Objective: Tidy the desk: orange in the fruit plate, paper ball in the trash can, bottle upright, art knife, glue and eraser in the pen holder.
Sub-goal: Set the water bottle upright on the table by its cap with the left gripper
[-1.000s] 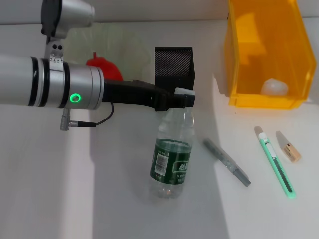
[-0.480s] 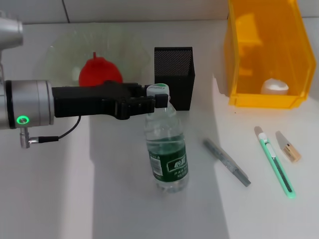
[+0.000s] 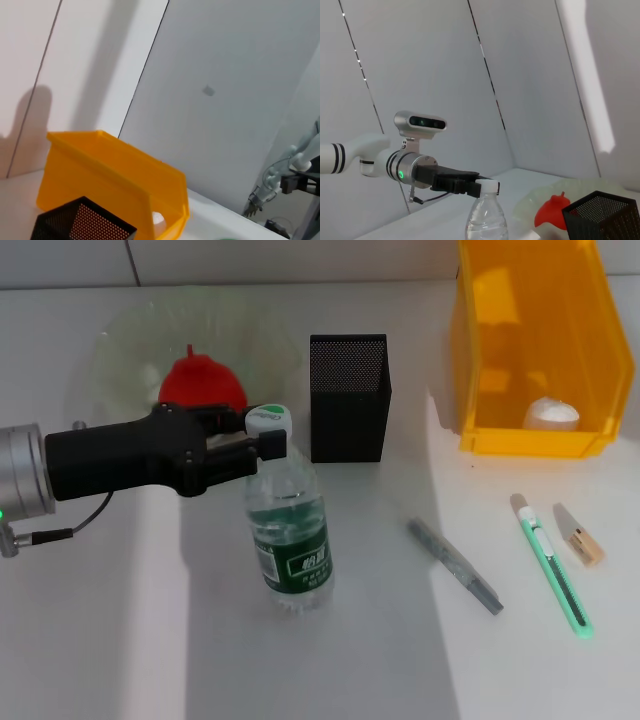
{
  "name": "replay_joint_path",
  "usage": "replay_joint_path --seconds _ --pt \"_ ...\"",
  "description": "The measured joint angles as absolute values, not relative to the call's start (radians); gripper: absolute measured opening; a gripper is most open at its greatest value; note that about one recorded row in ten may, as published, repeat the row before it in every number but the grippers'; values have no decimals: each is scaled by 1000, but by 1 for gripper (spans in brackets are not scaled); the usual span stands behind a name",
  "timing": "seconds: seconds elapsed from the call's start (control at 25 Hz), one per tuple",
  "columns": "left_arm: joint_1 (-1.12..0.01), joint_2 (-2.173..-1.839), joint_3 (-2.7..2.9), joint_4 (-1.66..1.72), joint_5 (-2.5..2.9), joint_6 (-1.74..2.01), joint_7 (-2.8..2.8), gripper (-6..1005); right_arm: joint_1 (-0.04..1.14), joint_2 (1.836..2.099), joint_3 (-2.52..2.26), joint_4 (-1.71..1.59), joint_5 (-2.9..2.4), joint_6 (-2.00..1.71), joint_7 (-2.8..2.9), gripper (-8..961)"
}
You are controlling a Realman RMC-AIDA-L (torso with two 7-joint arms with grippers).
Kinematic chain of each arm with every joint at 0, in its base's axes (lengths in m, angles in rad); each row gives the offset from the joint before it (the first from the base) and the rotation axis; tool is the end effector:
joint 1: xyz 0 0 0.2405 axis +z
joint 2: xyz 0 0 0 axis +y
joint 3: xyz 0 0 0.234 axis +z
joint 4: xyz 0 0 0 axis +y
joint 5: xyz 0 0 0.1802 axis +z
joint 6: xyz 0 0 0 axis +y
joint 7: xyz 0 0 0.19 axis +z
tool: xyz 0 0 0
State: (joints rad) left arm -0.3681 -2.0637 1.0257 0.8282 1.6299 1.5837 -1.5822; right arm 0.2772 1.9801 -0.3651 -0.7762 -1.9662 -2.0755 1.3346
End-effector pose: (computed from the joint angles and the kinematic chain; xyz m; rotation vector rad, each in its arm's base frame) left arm -0.1812 0.2883 -0.0175 -2.7292 -0.7296 -0.9327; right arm 0.2457 0.2250 0.0680 -2.5996 0.5843 0.9919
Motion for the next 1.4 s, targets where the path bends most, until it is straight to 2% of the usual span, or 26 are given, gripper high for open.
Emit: replay_joint_path --seconds 0.56,0.84,1.4 --pt "-360 -2045 911 715 1634 1598 -1207 438 280 1987 -362 -730 -1903 -2081 1333 766" --pt "-344 -2052 842 663 1630 1599 -1031 438 280 1991 -362 -726 -1898 -2088 1327 766" --pt "-347 -2042 833 638 1627 1574 -1022 457 283 1999 -365 -726 -1897 -2088 1324 766"
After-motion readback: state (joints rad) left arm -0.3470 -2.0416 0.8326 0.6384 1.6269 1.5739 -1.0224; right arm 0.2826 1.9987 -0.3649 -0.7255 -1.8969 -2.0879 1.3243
